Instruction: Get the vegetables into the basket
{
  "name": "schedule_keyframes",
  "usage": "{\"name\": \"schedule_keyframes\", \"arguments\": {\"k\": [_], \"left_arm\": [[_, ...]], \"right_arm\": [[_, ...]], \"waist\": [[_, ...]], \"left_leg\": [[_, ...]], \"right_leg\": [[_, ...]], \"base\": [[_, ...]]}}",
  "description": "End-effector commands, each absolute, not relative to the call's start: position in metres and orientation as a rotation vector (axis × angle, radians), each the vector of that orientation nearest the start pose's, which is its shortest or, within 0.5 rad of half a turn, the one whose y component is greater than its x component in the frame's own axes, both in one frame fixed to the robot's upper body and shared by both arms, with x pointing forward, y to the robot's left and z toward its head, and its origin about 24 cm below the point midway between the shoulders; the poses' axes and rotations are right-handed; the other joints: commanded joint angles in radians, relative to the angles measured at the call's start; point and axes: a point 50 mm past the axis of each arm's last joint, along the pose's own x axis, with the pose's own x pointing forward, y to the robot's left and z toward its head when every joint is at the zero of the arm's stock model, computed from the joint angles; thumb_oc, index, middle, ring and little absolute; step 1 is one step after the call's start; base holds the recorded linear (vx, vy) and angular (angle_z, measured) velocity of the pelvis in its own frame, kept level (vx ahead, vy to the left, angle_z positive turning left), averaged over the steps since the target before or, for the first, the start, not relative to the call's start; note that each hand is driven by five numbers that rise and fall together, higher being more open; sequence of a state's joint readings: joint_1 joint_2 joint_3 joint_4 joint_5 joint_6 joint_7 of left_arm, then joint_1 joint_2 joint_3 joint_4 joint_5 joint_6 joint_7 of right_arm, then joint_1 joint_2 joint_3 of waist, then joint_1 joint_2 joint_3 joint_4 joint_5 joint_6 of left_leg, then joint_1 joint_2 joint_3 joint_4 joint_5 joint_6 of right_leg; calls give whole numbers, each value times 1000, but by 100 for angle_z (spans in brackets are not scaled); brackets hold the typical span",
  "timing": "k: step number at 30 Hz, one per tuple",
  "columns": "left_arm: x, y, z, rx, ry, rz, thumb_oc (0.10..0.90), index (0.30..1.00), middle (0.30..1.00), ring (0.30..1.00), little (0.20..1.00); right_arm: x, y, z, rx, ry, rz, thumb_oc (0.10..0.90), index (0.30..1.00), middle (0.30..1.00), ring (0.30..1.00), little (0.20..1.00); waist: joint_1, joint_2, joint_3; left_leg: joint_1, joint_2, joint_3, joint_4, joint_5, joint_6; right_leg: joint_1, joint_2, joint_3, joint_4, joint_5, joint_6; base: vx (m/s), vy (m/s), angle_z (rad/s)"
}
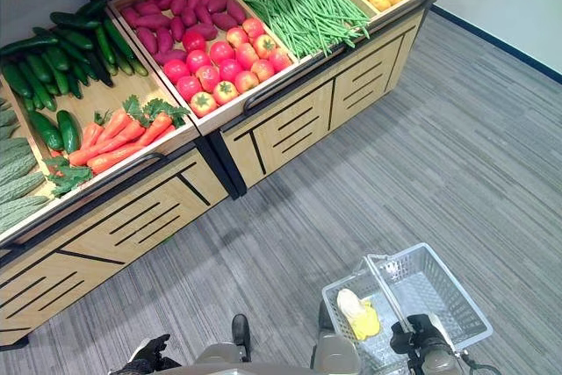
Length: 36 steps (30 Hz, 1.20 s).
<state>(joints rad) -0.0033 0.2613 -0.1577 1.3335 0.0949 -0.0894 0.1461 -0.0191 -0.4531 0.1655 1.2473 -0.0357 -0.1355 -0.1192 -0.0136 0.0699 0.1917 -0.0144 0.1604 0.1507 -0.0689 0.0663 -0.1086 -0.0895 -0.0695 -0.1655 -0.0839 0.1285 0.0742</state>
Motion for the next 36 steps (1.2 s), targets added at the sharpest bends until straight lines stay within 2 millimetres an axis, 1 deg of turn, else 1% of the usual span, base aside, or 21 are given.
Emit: {"name": "schedule_keyframes", "arguments": {"k": [1, 4, 6, 7, 8, 9, 10, 11, 12, 15, 16, 17, 18, 19, 20, 21, 24, 25, 31, 34, 36], "left_arm": [[76, 291, -147, 562, 1231, 202, 900, 1000, 1000, 1000, 1000], [81, 290, -146, 575, 1219, 189, 900, 1000, 1000, 1000, 1000], [82, 286, -148, 590, 1218, 162, 900, 1000, 1000, 1000, 1000], [82, 284, -148, 615, 1220, 124, 900, 1000, 1000, 1000, 1000], [86, 282, -148, 654, 1214, 72, 900, 1000, 1000, 1000, 1000], [87, 283, -148, 663, 1211, 69, 900, 1000, 1000, 1000, 1000], [87, 282, -148, 669, 1211, 63, 900, 1000, 1000, 1000, 1000], [88, 281, -148, 678, 1207, 52, 900, 1000, 1000, 1000, 1000], [88, 276, -150, 683, 1197, 28, 900, 1000, 1000, 1000, 1000], [86, 277, -150, 679, 1200, 29, 900, 1000, 1000, 1000, 1000], [83, 278, -150, 675, 1209, 32, 900, 1000, 1000, 1000, 1000], [80, 278, -151, 665, 1220, 34, 900, 1000, 1000, 1000, 1000], [76, 278, -152, 664, 1236, 37, 900, 1000, 1000, 1000, 1000], [76, 278, -152, 664, 1236, 37, 900, 1000, 1000, 1000, 1000], [76, 279, -152, 683, 1240, 25, 900, 1000, 1000, 1000, 1000], [76, 279, -152, 684, 1240, 25, 900, 1000, 1000, 1000, 1000], [84, 281, -149, 693, 1210, 39, 900, 1000, 1000, 1000, 1000], [91, 285, -146, 695, 1188, 62, 900, 1000, 1000, 1000, 1000], [94, 297, -140, 710, 1172, 105, 900, 1000, 1000, 1000, 1000], [94, 300, -139, 728, 1173, 104, 900, 1000, 1000, 1000, 1000], [91, 300, -140, 732, 1183, 95, 900, 1000, 1000, 1000, 1000]], "right_arm": [[123, -317, -118, -666, 991, -158, 400, 300, 300, 300, 300], [126, -316, -116, -686, 971, -138, 400, 300, 300, 300, 300], [123, -318, -117, -691, 980, -146, 400, 300, 300, 300, 300], [120, -322, -115, -695, 987, -160, 400, 300, 300, 300, 300], [119, -329, -112, -700, 992, -191, 400, 300, 300, 300, 300], [119, -331, -112, -702, 995, -201, 400, 300, 300, 300, 300], [115, -335, -111, -699, 1007, -221, 400, 300, 300, 300, 300], [111, -339, -110, -698, 1015, -246, 400, 300, 300, 300, 300], [108, -341, -110, -705, 1023, -254, 400, 300, 300, 300, 300], [109, -341, -110, -710, 1023, -252, 400, 300, 300, 300, 300], [109, -340, -111, -709, 1026, -247, 400, 300, 300, 300, 300], [106, -338, -113, -706, 1040, -237, 400, 300, 300, 300, 300], [101, -334, -117, -699, 1058, -226, 400, 300, 300, 300, 300], [100, -334, -117, -698, 1059, -226, 400, 300, 300, 300, 300], [101, -326, -121, -700, 1065, -187, 400, 300, 300, 300, 300], [101, -326, -121, -700, 1065, -186, 400, 300, 300, 300, 300], [110, -315, -124, -709, 1041, -136, 400, 300, 300, 300, 300], [116, -309, -125, -700, 1027, -129, 400, 300, 300, 300, 300], [124, -302, -125, -690, 997, -117, 400, 300, 300, 300, 300], [125, -301, -125, -686, 996, -116, 400, 300, 300, 300, 300], [123, -300, -126, -679, 1006, -118, 400, 300, 300, 300, 300]], "waist": [[7, -84, 32], [2, -80, 40], [1, -79, 47], [-7, -82, 53], [-4, -87, 76], [-3, -86, 79], [-6, -82, 76], [-5, -73, 74], [6, -69, 75], [17, -66, 74], [22, -66, 71], [23, -70, 65], [22, -80, 56], [24, -81, 56], [24, -109, 50], [25, -110, 49], [29, -137, 51], [32, -151, 53], [36, -170, 63], [36, -176, 65], [39, -180, 60]], "left_leg": [[-2, 1, -46, 2, -1, 5], [-18, 22, -59, 24, 12, -5], [-35, 31, -68, 52, 26, -12], [-64, 40, -65, 130, 25, -19], [-105, 15, -107, 202, 27, -18], [-117, 16, -105, 175, 27, -12], [-131, 22, -89, 137, 42, -6], [-175, 41, -63, 90, 88, -10], [-229, 45, -68, 59, 134, -20], [-227, 45, -74, 35, 148, -27], [-222, 45, -70, 39, 145, -28], [-205, 41, -61, 40, 129, -20], [-190, 31, -41, 49, 112, -8], [-189, 31, -40, 49, 111, -8], [-188, 1, -12, 87, 67, 20], [-189, 0, -11, 88, 66, 20], [-211, -29, 6, 131, 28, 41], [-225, -49, 12, 149, 5, 55], [-234, -74, 21, 169, -33, 78], [-228, -82, 25, 162, -40, 86], [-213, -90, 29, 141, -40, 92]], "right_leg": [[-51, -74, 39, 185, -121, 46], [-68, -48, 36, 214, -147, 26], [-60, -41, 23, 208, -151, 16], [-49, -37, 15, 207, -162, 2], [-36, -27, 19, 215, -172, -7], [-34, -26, 21, 212, -173, -3], [-27, -29, 22, 206, -174, 2], [-14, -34, 18, 194, -174, 8], [13, -38, 25, 180, -177, 15], [38, -36, 52, 172, -186, 22], [57, -39, 65, 169, -191, 26], [69, -44, 78, 168, -199, 33], [82, -63, 92, 171, -201, 45], [82, -64, 93, 171, -201, 46], [81, -99, 116, 176, -184, 69], [79, -100, 117, 177, -184, 70], [54, -130, 136, 180, -135, 95], [39, -149, 145, 182, -91, 105], [12, -167, 152, 200, -17, 120], [7, -170, 150, 201, 15, 127], [9, -174, 147, 197, 49, 136]], "base": [[-28, -119, -1], [24, -196, 3], [27, -244, 11], [40, -289, 43], [60, -224, 54], [79, -73, 46], [125, 92, 12], [226, 175, 31], [257, 195, 57], [202, 145, 27], [188, 165, -108], [326, 334, -119], [231, 265, -90], [301, 417, -62], [162, 249, -51], [199, 326, -41], [79, 181, -38], [96, 220, -35], [71, 126, 0], [49, 75, 0], [65, 68, -8]]}}
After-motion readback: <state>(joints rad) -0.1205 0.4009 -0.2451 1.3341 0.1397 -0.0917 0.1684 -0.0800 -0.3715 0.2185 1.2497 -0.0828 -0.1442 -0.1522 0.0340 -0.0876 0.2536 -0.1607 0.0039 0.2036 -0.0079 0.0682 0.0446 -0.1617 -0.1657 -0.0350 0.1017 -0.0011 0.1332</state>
